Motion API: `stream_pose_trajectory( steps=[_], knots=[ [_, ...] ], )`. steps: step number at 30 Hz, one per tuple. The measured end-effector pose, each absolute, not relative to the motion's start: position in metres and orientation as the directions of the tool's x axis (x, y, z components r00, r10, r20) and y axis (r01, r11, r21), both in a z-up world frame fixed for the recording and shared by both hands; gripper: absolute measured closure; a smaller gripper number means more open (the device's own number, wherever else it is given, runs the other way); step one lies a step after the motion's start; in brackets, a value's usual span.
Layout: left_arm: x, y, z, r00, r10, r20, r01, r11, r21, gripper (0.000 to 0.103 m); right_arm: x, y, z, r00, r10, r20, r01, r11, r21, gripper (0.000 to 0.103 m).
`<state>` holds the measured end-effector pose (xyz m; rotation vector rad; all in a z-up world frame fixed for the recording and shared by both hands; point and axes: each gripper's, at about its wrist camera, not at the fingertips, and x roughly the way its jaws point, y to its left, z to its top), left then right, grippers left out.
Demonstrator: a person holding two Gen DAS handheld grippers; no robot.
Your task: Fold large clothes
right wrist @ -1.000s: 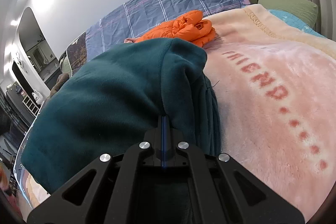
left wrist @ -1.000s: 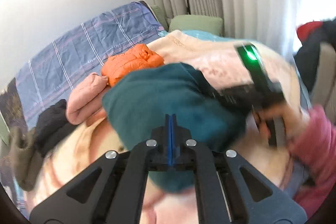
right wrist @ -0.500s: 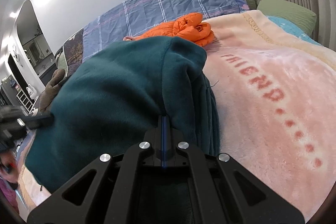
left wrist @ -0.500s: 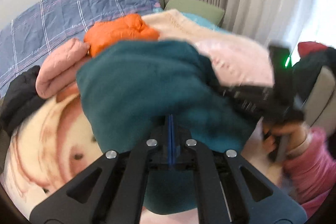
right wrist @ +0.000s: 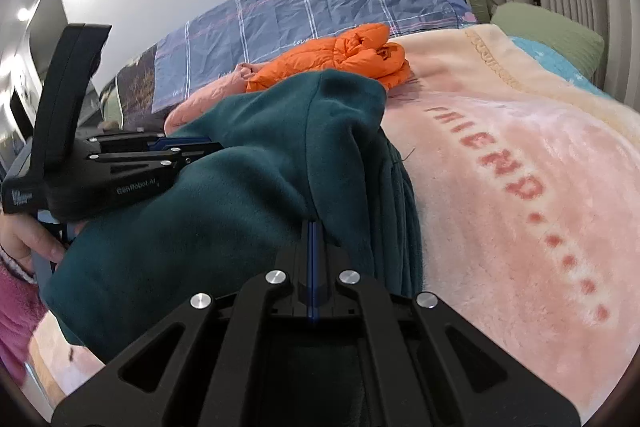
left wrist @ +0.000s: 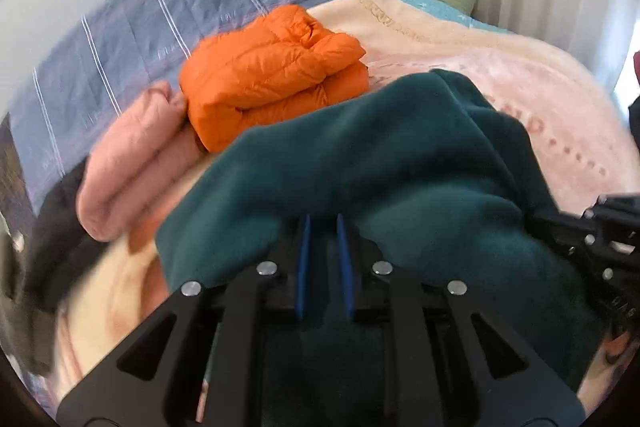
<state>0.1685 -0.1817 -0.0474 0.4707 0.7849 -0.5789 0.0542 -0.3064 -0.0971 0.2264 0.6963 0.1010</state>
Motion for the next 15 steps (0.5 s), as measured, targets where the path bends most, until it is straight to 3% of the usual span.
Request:
stream_pose_trajectory(
  steps=[4,10,13,14,15],
  knots=[
    [0.164,-0.179,-0.044,0.572,-0.328,-0.752,0.641,0.751,0.160,0.090,0.064,-0.314,-0.061,0.736,0.259,-0.626,-0.055,0.944,0.325,0.094],
    [0.168,-0.178,-0.042,0.570,-0.339,-0.749,0.644,0.750,0.151,0.090,0.127,-0.307,-0.013,0.763,0.246,-0.598,-0.093,0.957,0.275,0.094],
    [0.169,-0.172,-0.042,0.566,-0.366,-0.739,0.645,0.754,0.122,0.090,0.181,-0.314,-0.059,0.674,0.153,-0.723,0.023,0.974,0.227,0.097],
    [0.171,-0.168,-0.042,0.554,-0.389,-0.736,0.648,0.757,0.087,0.090,0.195,-0.322,-0.092,0.621,0.205,-0.756,0.043,0.955,0.294,0.099],
    [0.175,-0.164,-0.043,0.527,-0.420,-0.739,0.649,0.760,0.030,0.090,0.197,-0.333,-0.111,0.630,0.267,-0.729,0.055,0.921,0.385,0.100]
  ],
)
